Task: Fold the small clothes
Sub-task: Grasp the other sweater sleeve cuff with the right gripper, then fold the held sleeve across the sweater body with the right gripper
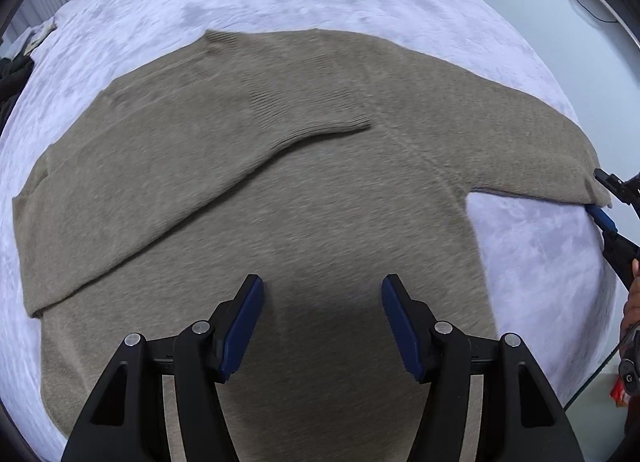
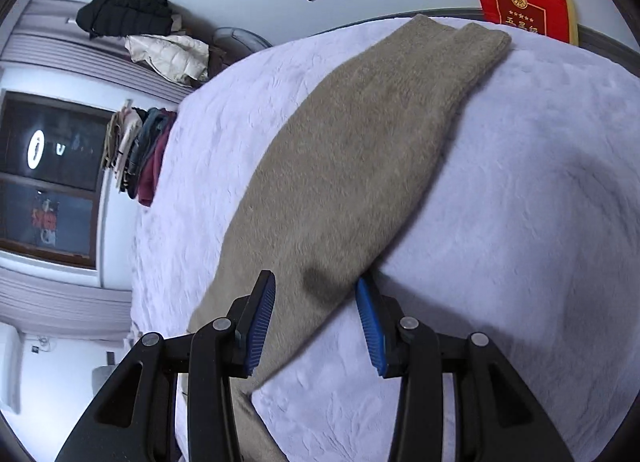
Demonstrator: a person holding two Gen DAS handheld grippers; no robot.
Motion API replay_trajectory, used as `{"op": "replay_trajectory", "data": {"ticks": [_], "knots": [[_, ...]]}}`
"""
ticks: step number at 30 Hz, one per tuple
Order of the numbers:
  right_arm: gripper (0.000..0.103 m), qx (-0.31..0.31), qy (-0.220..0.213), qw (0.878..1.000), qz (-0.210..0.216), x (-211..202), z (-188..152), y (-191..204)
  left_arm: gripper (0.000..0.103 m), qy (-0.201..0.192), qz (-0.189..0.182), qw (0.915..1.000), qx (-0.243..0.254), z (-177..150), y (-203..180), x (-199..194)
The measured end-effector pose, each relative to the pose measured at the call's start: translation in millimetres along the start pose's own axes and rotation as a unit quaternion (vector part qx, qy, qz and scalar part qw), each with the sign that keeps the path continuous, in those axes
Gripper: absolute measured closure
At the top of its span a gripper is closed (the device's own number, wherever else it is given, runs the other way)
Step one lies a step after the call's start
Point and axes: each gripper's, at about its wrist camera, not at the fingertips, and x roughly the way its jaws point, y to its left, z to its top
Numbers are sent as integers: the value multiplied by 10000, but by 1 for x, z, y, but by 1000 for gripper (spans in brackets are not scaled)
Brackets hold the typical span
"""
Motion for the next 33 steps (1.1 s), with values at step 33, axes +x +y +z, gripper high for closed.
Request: {"op": "replay_trajectory", "data": {"ticks": [33], "knots": [[95, -3709, 1721, 8870, 2146, 121, -138, 287, 40, -434, 460, 9926, -1038, 27, 125, -5]]}}
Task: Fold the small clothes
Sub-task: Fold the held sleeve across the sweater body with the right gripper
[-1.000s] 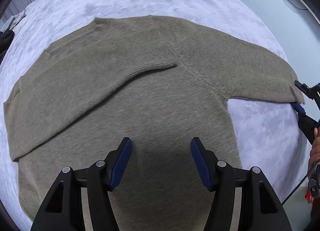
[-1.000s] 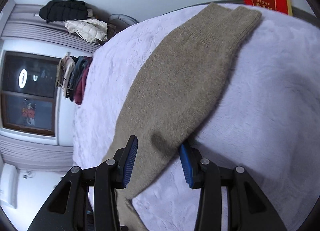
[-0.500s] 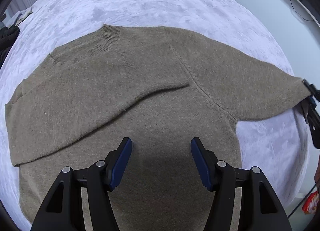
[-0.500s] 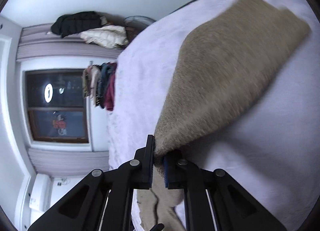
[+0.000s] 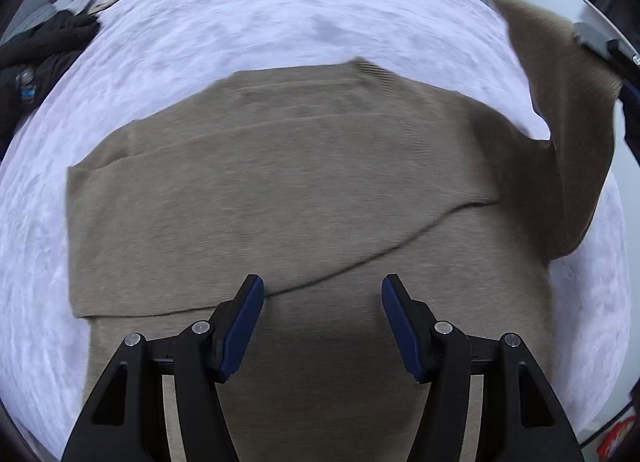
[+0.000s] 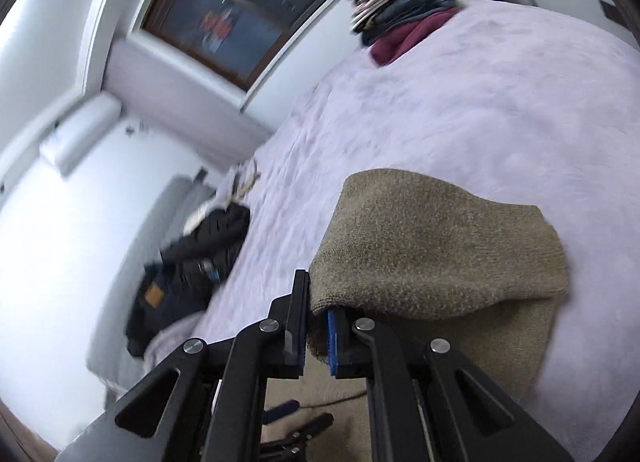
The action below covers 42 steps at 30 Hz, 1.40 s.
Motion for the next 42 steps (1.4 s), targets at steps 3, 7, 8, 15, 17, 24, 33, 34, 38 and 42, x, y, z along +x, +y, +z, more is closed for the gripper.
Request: {"op": "replay_trajectory", "data": {"ticks": [3, 7, 8, 15, 17, 24, 33, 34, 38, 42], "knots": [[95, -835, 895, 9920, -303, 66, -29, 33, 40, 14, 189, 9996, -217, -6, 27, 5], [91, -1257, 1962, 9670, -1034, 140, -77, 35, 40, 80, 495, 9980, -381, -16, 63, 14], [81, -1165, 2171, 9623, -1148, 149, -86, 29, 40, 106, 495, 9978, -436, -18, 71, 18], [33, 759, 1241, 9847, -964, 112, -79, -16, 40, 55, 361, 9981, -501, -37, 92, 16], [33, 1634, 886, 9786, -880, 101, -72, -38, 40, 54, 272, 9981, -547, -39, 95, 12], [96, 2031, 422, 9766, -570, 113, -51, -42, 40, -158, 83, 9975, -688, -63, 132, -25], [95, -2261, 2104, 9507, -264, 196, -123, 126, 40, -71, 134, 9954, -947, -104, 181, -33], [93, -2532, 2364, 9377, -261, 207, -139, 133, 40, -54, 147, 9949, -997, -109, 186, -33], [83, -3382, 3070, 8861, -784, 244, -193, 147, 40, 14, 131, 9937, -1111, -117, 205, -33], [54, -3013, 2951, 9039, -716, 223, -188, 148, 40, -147, 84, 9944, -1043, -111, 214, -44]]}}
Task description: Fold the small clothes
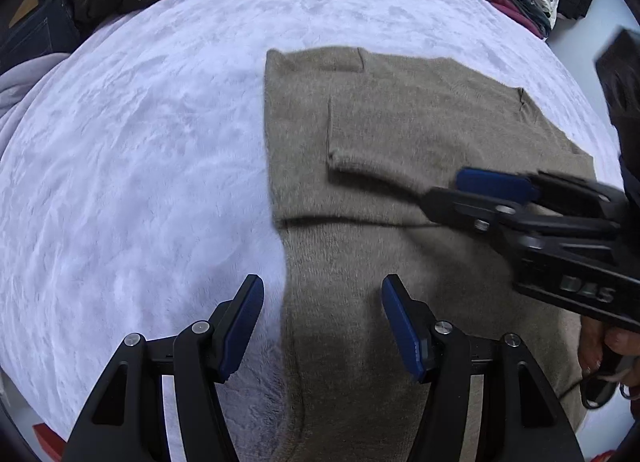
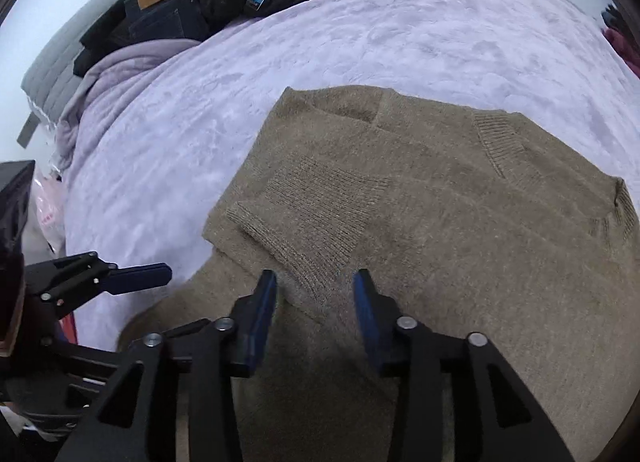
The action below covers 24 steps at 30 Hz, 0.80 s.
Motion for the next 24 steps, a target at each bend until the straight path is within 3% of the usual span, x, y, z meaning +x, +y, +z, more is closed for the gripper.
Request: {"op": "replay_trajectory", "data": {"ticks": [4, 7, 8, 9, 10, 12, 15, 17, 18, 20, 22, 24], "knots": [[54, 1076, -295, 9934, 256, -46, -25, -31, 40, -262, -102, 9996, 99, 26, -2, -17], [54, 2219, -469, 9739, 110, -78, -66, -72, 40, -420, -183, 9988, 192, 41, -15, -21], [54, 2684, -535, 9618, 60, -87, -84, -88, 38, -416, -171, 9987, 251, 49, -19, -18], [54, 3083, -601, 9494, 31, -97, -101, -101, 25, -394, -145, 9987, 298, 57, -31, -19], [54, 3535, -689, 9329, -10, -107, -121, -117, 23, -424, -125, 9985, 336, 62, -35, -12], [54, 4316, -863, 8979, -2, -118, -155, -147, 23, -372, 21, 9985, 396, 69, -50, 8], [57, 5220, -1229, 8433, 357, -122, -189, -182, 23, -70, 369, 9984, 416, 65, -52, 35], [60, 5556, -1462, 8165, 580, -120, -198, -196, 22, 51, 299, 9990, 324, 62, -45, 43], [71, 5644, -1530, 8087, 641, -120, -199, -202, 22, 24, 268, 9992, 306, 62, -43, 43], [101, 5607, -1500, 8131, 438, -122, -194, -207, 22, 70, 333, 9987, 380, 61, -43, 41], [101, 5398, -1657, 8249, 279, -138, -191, -211, 22, 65, 403, 9981, 471, 59, -43, 41], [100, 5270, -1725, 8312, 397, -150, -192, -213, 22, 31, 428, 9977, 532, 56, -42, 40]]}}
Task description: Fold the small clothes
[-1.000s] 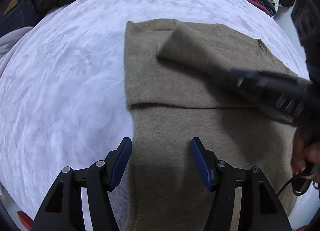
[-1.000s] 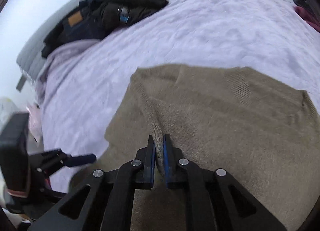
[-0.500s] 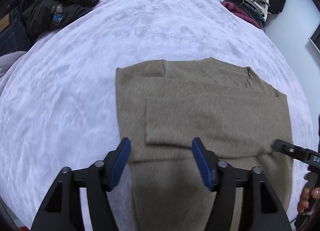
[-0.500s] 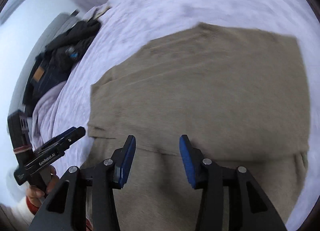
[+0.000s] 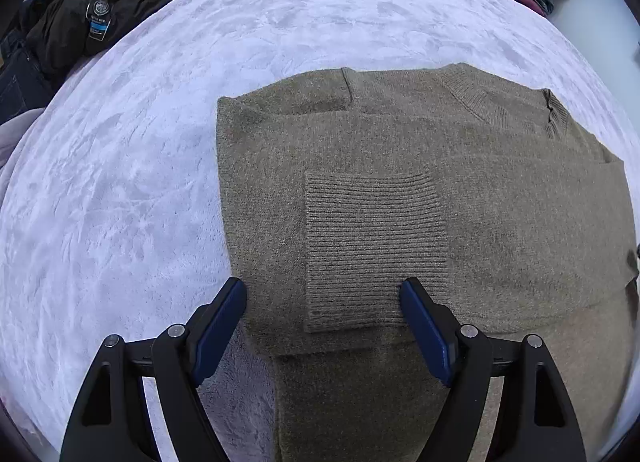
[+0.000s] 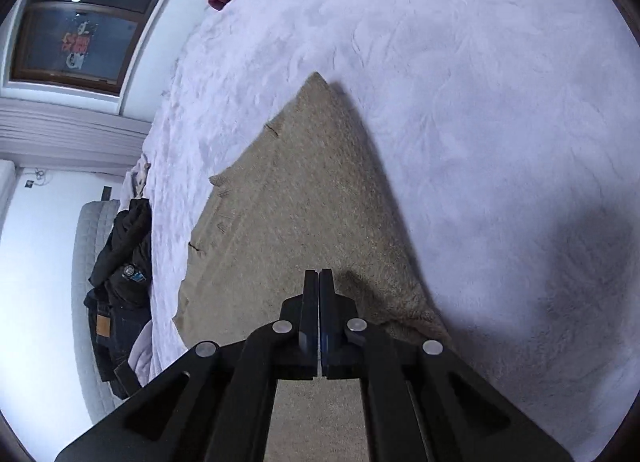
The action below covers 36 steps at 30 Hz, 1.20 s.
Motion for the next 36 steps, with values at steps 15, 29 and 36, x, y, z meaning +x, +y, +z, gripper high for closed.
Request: {"op": "replay_trajectory", "data": {"ticks": [15, 29, 36], "knots": [[95, -44, 150, 9998, -107, -6, -1, -30, 22, -60, 206, 9998, 55, -6, -3, -2], [52, -966, 199, 9949, -220, -48, -1, -20, 21, 196, -1037, 9922, -669, -1, 63, -12], [48, -756, 596, 9952, -169, -17, 28, -45, 21, 786, -2106, 9723, -633, 10, 64, 22]]}}
